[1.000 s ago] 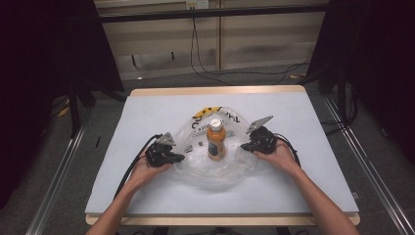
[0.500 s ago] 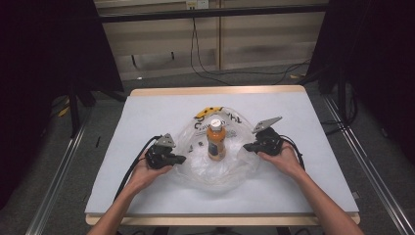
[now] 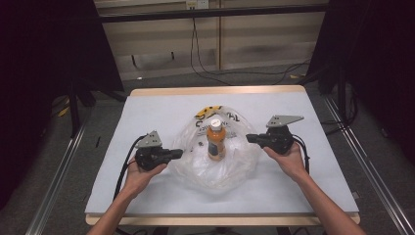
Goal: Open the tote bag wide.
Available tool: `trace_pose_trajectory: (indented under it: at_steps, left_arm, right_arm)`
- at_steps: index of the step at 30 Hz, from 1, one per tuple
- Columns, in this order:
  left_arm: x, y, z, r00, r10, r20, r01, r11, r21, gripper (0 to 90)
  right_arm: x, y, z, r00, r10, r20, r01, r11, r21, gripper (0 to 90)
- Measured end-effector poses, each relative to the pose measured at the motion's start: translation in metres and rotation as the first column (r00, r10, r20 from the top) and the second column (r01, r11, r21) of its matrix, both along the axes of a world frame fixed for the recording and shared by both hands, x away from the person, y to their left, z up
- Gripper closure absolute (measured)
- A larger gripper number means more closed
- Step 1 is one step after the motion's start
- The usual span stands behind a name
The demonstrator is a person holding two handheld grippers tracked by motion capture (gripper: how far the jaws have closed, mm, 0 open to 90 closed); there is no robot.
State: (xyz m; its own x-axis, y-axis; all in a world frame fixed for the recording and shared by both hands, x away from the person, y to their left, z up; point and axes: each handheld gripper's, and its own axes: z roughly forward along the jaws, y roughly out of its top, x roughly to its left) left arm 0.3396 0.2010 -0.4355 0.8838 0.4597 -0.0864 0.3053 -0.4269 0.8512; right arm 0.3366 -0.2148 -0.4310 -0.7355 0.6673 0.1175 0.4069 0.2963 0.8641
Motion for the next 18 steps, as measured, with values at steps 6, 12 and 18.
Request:
trace_pose_trajectory:
  at_steps: [6,12,18]
  left_arm:
    - [-0.013,0.011,0.006,0.9962,0.065,0.058,-0.063,0.9970,-0.044,59.4]
    - [-0.027,0.018,0.006,0.9862,0.130,0.102,-0.123,0.9897,-0.074,24.1]
    - [-0.037,0.029,0.002,0.9767,0.171,0.130,-0.162,0.9841,-0.073,13.0]
  right_arm:
    - [-0.018,-0.005,0.008,0.9980,-0.053,0.034,0.051,0.9975,0.049,47.1]
    - [-0.038,-0.010,0.012,0.9844,-0.112,0.136,0.098,0.9898,0.103,16.6]
    - [-0.059,-0.018,0.009,0.9728,-0.156,0.171,0.133,0.9811,0.141,4.0]
